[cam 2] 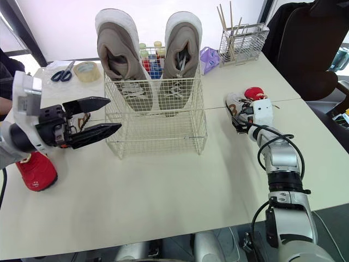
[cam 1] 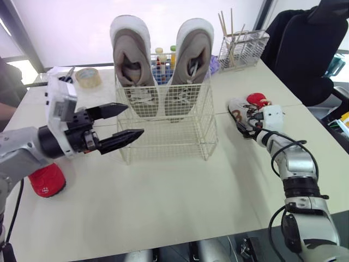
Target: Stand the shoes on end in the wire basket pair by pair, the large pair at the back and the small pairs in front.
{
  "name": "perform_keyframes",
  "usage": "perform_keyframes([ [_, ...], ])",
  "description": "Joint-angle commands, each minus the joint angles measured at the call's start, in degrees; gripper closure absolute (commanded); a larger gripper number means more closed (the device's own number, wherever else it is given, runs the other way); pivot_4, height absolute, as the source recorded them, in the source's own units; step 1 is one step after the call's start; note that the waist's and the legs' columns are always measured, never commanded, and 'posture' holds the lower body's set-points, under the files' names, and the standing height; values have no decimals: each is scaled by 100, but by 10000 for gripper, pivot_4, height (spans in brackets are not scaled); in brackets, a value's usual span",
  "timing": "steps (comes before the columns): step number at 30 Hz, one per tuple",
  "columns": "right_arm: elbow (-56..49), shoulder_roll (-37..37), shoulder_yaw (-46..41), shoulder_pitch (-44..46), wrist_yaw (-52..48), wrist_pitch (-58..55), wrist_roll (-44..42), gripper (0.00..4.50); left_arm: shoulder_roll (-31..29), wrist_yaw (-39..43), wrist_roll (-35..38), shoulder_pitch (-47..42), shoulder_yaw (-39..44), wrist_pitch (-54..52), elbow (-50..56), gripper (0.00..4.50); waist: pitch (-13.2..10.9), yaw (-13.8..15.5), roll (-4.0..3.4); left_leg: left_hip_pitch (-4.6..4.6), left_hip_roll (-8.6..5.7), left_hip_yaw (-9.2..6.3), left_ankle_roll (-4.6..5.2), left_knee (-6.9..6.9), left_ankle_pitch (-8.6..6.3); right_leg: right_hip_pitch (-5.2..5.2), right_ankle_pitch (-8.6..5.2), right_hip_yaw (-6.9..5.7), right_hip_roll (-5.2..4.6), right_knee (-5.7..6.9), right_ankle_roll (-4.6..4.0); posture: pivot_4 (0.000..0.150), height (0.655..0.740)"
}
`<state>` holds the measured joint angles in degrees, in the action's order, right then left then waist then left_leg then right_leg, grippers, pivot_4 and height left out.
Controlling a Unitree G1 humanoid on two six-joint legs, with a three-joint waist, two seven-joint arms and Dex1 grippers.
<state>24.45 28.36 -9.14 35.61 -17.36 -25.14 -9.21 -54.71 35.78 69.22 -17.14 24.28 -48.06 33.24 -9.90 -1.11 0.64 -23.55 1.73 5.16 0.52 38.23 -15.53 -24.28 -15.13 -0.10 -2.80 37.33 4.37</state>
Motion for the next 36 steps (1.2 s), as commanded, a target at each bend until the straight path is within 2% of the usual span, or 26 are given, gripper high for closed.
perform_keyframes([
  [1, 67, -15, -13, 232, -42, 209, 39, 0, -23, -55, -22, -90, 59, 129, 150, 890, 0, -4, 0, 0, 0, 1, 0, 0, 0, 0, 0, 1, 0, 0, 0, 1500, 7400],
  [5, 249, -38, -20, 364, -74, 297, 46, 12829, -33, -82, -31, -128, 41, 134, 131, 0, 0, -5, 0, 0, 2, 0, -2, -1, 1, -1, 0, 1, 2, 0, 0, 1500, 7400],
  [10, 142, -17, -56, 392, -157, 279, -4, 38296, -39, -60, -53, -157, 44, 142, 58, 0, 0, 0, 0, 1, 2, 1, -3, -2, 2, -1, 0, 2, 2, 0, 0, 1500, 7400],
  [12, -10, 26, -89, 389, -198, 200, -45, 44709, -32, -49, -65, -186, 30, 152, 22, 0, 0, 0, 0, 1, 2, 1, -3, -2, 2, -1, 0, 2, 2, 0, 0, 1500, 7400],
  [19, -977, 305, -515, 812, -315, 223, -401, 44872, 33, -35, -94, -434, -15, 178, -244, 0, -2, 7, -3, 0, 2, 2, -3, -3, 2, -4, 1, 1, 2, 1, 1, 1500, 7400],
  [25, -1454, 782, -844, 2050, -721, 949, -753, 44872, 208, -75, 188, -1059, -79, 85, -715, 0, -16, 15, -10, -1, 2, 4, -3, -5, 2, -7, 1, -2, 2, 1, 1, 1500, 7400],
  [31, -1868, 1146, -568, 2748, -2195, 1394, -1298, 44872, 143, 87, 549, -1449, -62, -209, -1142, 0, -15, -1, -7, -1, 9, 6, -3, -15, 1, -11, 1, -2, 8, -8, 2, 1500, 7400],
  [34, -2346, 1331, -68, 2991, -3302, 1277, -1634, 44872, -82, 366, 738, -1661, 0, -503, -1643, 0, -17, -3, -7, -1, 9, 9, -3, -15, 1, -10, 1, -2, 5, -7, 2, 1500, 7400],
  [36, -2564, 1399, 299, 3045, -3848, 1466, -1567, 44872, -336, 701, 804, -1700, 57, -751, -1980, 0, -18, -21, -9, 1, 9, 12, -3, -14, 2, -12, 2, -3, 5, -4, 2, 1500, 7400],
])
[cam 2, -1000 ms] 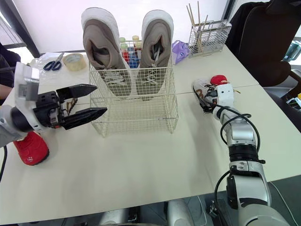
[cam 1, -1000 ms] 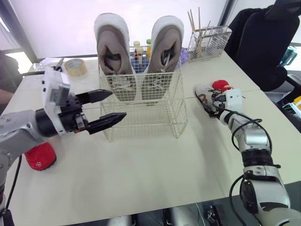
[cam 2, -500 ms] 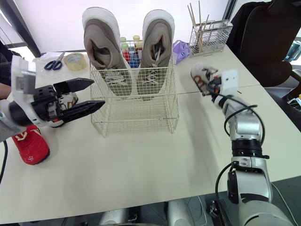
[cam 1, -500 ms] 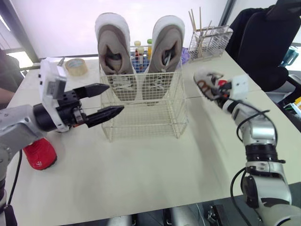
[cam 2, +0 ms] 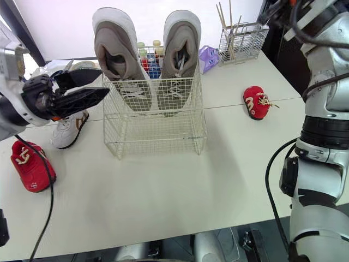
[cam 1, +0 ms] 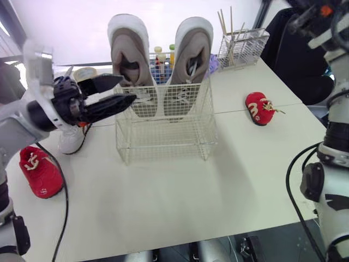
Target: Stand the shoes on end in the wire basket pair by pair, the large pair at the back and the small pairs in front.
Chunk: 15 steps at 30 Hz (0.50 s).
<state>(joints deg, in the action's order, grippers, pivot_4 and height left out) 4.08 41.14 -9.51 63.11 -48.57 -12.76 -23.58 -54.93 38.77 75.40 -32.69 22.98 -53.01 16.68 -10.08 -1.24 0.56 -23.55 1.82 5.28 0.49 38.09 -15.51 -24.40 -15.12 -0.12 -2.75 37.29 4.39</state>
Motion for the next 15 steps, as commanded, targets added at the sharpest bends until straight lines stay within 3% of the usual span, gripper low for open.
perform_keyframes([
  [1, -608, 127, 488, 268, -956, 384, -68, 44872, -456, 599, 189, -125, 206, -368, -451, 0, 0, -6, 0, 1, 1, 1, 0, 0, 0, -3, 0, 0, 0, 3, 0, 1500, 7400],
  [8, -337, -51, 1221, 41, -1865, 2471, 777, 44872, -1061, 1431, 45, -157, 125, -846, -929, 0, -5, 49, 10, 0, -3, 6, 1, 3, -1, -2, -1, -2, -6, -1, 0, 1500, 7400],
  [15, 194, -362, 1560, 87, -2097, 4088, 1216, 44872, -1003, 1423, 103, -336, 128, -1121, -1107, 0, -7, 21, 13, 0, -1, 8, -1, 6, 0, -4, -1, -1, -7, 4, 1, 1500, 7400],
])
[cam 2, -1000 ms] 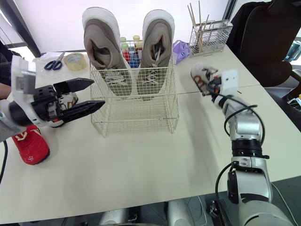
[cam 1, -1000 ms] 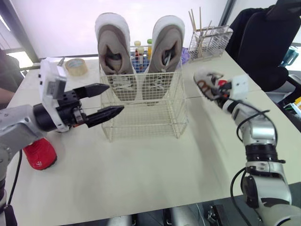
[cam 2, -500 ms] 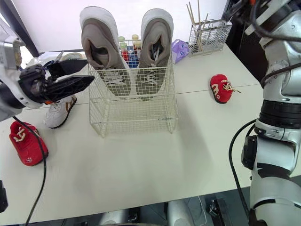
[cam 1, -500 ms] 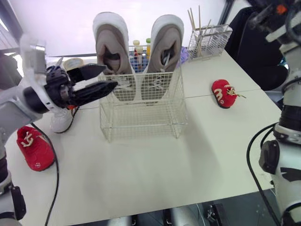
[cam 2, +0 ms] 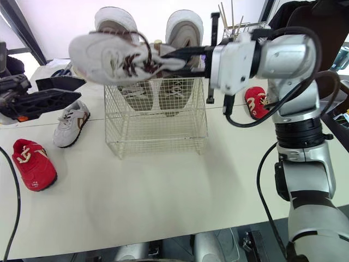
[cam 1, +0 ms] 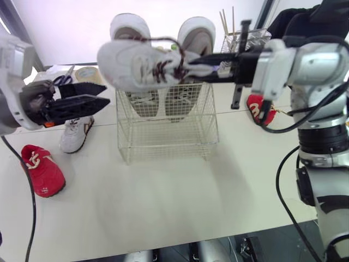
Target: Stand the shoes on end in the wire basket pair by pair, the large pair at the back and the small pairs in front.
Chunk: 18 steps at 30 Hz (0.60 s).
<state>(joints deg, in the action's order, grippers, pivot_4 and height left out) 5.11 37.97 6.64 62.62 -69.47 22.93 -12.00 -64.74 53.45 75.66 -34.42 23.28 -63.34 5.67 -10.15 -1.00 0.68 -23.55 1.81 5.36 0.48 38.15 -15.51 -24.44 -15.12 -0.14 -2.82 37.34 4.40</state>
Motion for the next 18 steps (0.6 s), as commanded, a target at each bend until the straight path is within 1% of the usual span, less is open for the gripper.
perform_keyframes([
  [1, 132, -82, -30, 144, -19, 660, 81, 44872, 9, -84, 83, -175, 93, -116, 7, 0, -1, -4, 1, 0, 1, 0, -1, 0, 0, -1, 0, 0, 0, 0, 0, 1500, 7400],
  [4, 156, -172, 62, 149, -52, 877, 90, 44872, 103, -147, 75, -177, 77, -169, 50, 0, -1, -4, 1, 0, 1, 0, -36, 0, 21, -1, 0, 0, -1, 2, 0, 1500, 7400],
  [15, 24, -357, 385, 116, -277, 922, -57, 44872, 503, -211, 33, -243, -240, -312, 283, 0, -2, 3, 4, 0, 0, -2, -38, 2, 22, -1, 0, 0, -10, 8, -1, 1500, 7400],
  [16, 19, -353, 407, 111, -322, 917, -72, 45000, 527, -201, 45, -230, -249, -329, 280, 5190, -2, 2, 4, 0, 0, -2, -38, 2, 22, -1, 0, 0, -11, 9, -1, 1500, 7400],
  [17, 15, -349, 421, 108, -357, 908, -82, 45000, 540, -186, 50, -206, -249, -338, 289, 8472, -2, 1, 4, 1, 0, -3, -38, 2, 22, -1, 0, 0, -11, 10, -1, 1500, 7400],
  [18, 18, -347, 425, 107, -382, 905, -89, 45000, 551, -178, 52, -194, -248, -348, 297, 13067, -2, 1, 4, 1, 0, -3, -38, 2, 22, -1, 0, 0, -11, 10, -1, 1500, 7400],
])
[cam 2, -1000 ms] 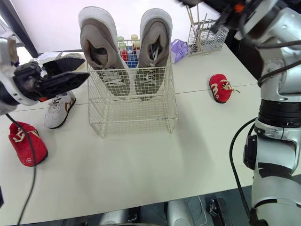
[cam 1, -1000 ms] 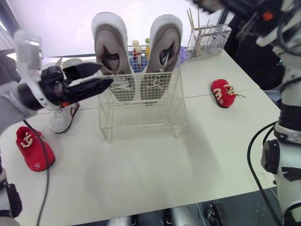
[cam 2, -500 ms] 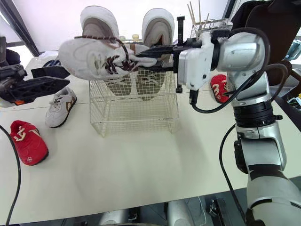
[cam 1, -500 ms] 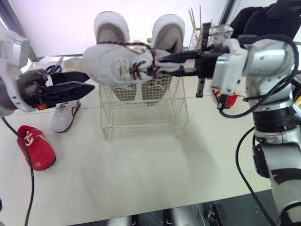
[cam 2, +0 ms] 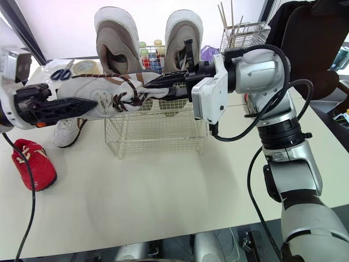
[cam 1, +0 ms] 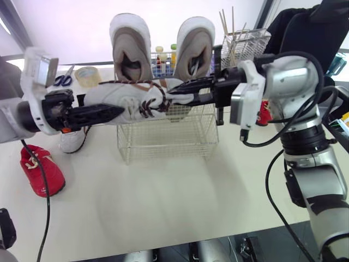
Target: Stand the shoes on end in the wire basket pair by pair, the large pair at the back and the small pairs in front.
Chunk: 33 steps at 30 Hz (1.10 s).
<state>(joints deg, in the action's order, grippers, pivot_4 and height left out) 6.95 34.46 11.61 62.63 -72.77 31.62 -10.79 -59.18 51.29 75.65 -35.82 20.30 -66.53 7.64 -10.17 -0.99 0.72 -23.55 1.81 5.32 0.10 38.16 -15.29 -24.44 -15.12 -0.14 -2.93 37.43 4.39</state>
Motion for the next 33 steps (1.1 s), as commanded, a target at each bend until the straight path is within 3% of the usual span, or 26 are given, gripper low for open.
perform_keyframes([
  [1, -164, 5, -73, 106, -73, 19, -220, 45000, 9, 39, 52, -40, 58, -37, 118, 18182, 0, 0, 0, 0, 0, 0, 0, 0, 0, 0, 0, 0, 0, 0, 0, 1500, 7400],
  [5, -238, 58, -113, 63, -89, -276, -271, 45000, 204, -246, 311, 15, 207, -136, 122, 38072, 0, 0, 0, 0, 0, -1, 0, 0, 0, 0, 0, 0, -1, 1, 0, 1500, 7400],
  [6, -462, 118, -178, 10, -34, -932, -563, 45000, 295, -388, 438, 99, 286, -142, 163, 41522, 0, 2, 0, 0, 0, -1, 0, 0, 0, 0, 0, 0, -2, 1, 0, 1500, 7400],
  [9, -1071, 400, -350, -79, 21, -2790, -1392, 45000, 567, -843, 757, 329, 455, -102, 353, 42151, 0, 13, 0, 0, 0, -3, 0, 0, 0, 0, 0, 2, -12, 2, 0, 1500, 7400],
  [14, -1412, 1122, -949, -114, 259, -5810, -2950, 20822, 1154, -1814, 1356, 762, 685, 294, 819, 42151, 0, 29, 2, -1, -8, -17, 0, 0, -1, 4, 0, -7, -37, 3, -3, 1500, 7400],
  [18, -1117, 1318, -1709, -277, 829, -7490, -4025, 785, 1616, -2426, 1567, 917, 674, 744, 1113, 42151, 1, 15, 4, 0, -16, -30, 21, -4, -15, 7, -8, -14, -54, 0, -26, 1500, 7400],
  [24, -1026, 693, -2667, -1280, 2104, -8796, -5263, 306, 2428, -3098, 1617, 741, 345, 1426, 1333, 42151, 3, 23, 6, 0, -19, -29, 23, -10, -16, 11, -7, -15, -54, -5, -28, 1500, 7400],
  [33, -1735, -1246, -2813, -1633, 3936, -8779, -6444, 306, 3163, -3350, 1239, 475, -178, 1986, 1314, 42151, 4, 10, 4, -3, -19, -25, 23, -5, -12, 9, 5, -14, -28, 1, -5, 1500, 7400],
])
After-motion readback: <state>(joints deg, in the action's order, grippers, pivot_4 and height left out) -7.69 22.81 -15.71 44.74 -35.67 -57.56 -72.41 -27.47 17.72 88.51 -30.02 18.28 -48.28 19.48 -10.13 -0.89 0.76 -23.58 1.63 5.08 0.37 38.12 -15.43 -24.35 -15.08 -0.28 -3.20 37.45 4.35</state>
